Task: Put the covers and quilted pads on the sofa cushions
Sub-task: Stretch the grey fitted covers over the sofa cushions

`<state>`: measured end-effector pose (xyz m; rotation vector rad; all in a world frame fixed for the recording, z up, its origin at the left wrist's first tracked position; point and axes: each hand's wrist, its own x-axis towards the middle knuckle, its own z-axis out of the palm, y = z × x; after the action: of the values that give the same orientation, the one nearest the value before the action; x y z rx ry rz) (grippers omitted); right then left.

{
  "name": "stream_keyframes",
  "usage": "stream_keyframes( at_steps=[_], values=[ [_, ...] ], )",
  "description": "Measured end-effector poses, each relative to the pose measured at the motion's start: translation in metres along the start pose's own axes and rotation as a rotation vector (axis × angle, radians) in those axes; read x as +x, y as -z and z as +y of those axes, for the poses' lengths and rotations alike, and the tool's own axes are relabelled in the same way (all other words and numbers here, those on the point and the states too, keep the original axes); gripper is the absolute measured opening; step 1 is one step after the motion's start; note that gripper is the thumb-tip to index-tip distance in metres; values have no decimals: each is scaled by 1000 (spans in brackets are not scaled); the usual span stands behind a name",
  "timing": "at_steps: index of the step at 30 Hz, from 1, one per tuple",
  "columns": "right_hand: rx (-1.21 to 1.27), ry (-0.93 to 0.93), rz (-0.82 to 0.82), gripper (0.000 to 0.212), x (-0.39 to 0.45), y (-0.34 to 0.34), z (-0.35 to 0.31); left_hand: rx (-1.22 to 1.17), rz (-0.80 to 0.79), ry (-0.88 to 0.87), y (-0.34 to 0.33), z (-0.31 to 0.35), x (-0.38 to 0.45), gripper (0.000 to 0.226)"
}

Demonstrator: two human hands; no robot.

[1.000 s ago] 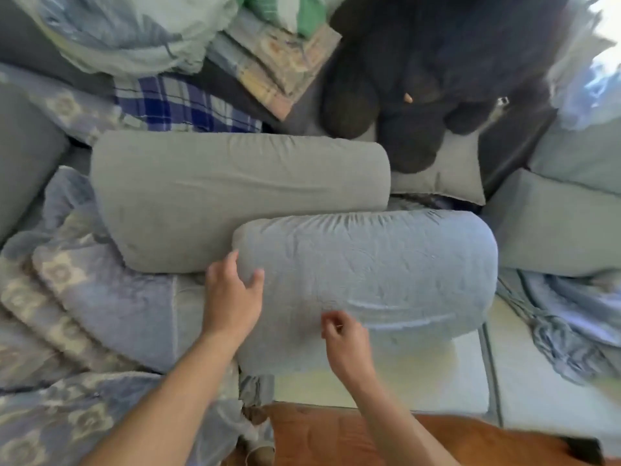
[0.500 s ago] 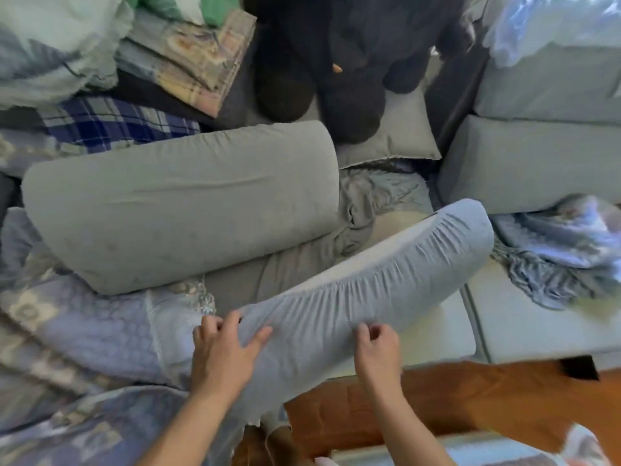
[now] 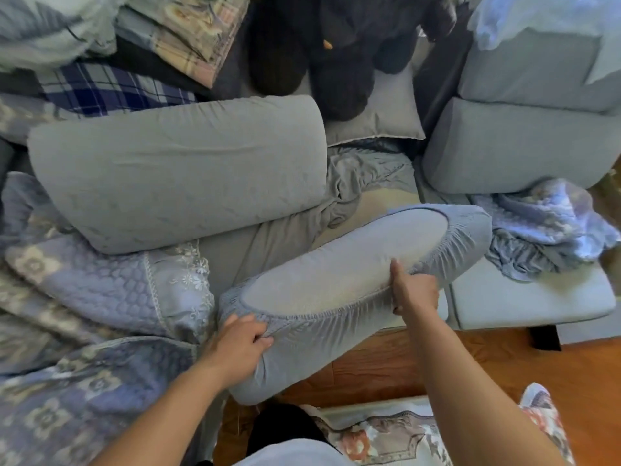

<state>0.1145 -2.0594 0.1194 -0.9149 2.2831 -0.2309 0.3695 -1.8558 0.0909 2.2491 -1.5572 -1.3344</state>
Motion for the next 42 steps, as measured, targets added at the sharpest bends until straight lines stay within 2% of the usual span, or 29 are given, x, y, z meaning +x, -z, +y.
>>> stream_keyframes(
  at_steps=[2, 5, 8, 10, 13, 15, 17, 21, 25, 29, 31, 33, 37, 39, 42],
  values=[
    [-14, 7, -59, 50, 0, 12, 9, -90, 7, 9, -10, -3, -6, 39],
    [93, 59, -100, 37, -2, 23, 24, -243, 58, 65, -20, -6, -16, 42],
    [157, 337, -27, 34, -26, 33, 23, -484, 178, 162, -7, -22, -29, 43],
    [318, 507, -15, 34, -59, 45, 8, -781, 329, 173, 5, -40, -46, 36],
    [542, 674, -59, 39, -116, 60, -32, -1331, 643, 226, 23, -67, -80, 22],
    [611, 785, -124, 40, -166, 62, -52, -1467, 869, 260, 30, -84, -105, 22],
    [713, 880, -239, 35, -221, 57, -58, -1444, 1098, 273, 37, -98, -139, 27],
    [773, 988, -420, 32, -337, 37, -34, -1092, 1397, 338, 30, -147, -241, 29],
    [810, 1006, -535, 42, -451, 10, 28, -885, 1477, 443, -11, -208, -372, 33],
    [849, 972, -714, 38, -540, -40, 110, -644, 1528, 716, -61, -260, -490, 47],
    [741, 1004, -830, 40, -581, -66, 145, -691, 1609, 879, -87, -280, -541, 45],
    [580, 1013, -934, 38, -616, -98, 175, -847, 1717, 1011, -115, -297, -588, 42],
    [263, 1007, -1239, 38, -699, -152, 229, -1063, 1871, 1238, -174, -345, -682, 40],
    [184, 1017, -1360, 38, -743, -166, 257, -1103, 1925, 1339, -193, -364, -727, 38],
    [77, 990, -1495, 45, -794, -197, 305, -975, 1950, 1495, -223, -383, -783, 36]
  ],
)
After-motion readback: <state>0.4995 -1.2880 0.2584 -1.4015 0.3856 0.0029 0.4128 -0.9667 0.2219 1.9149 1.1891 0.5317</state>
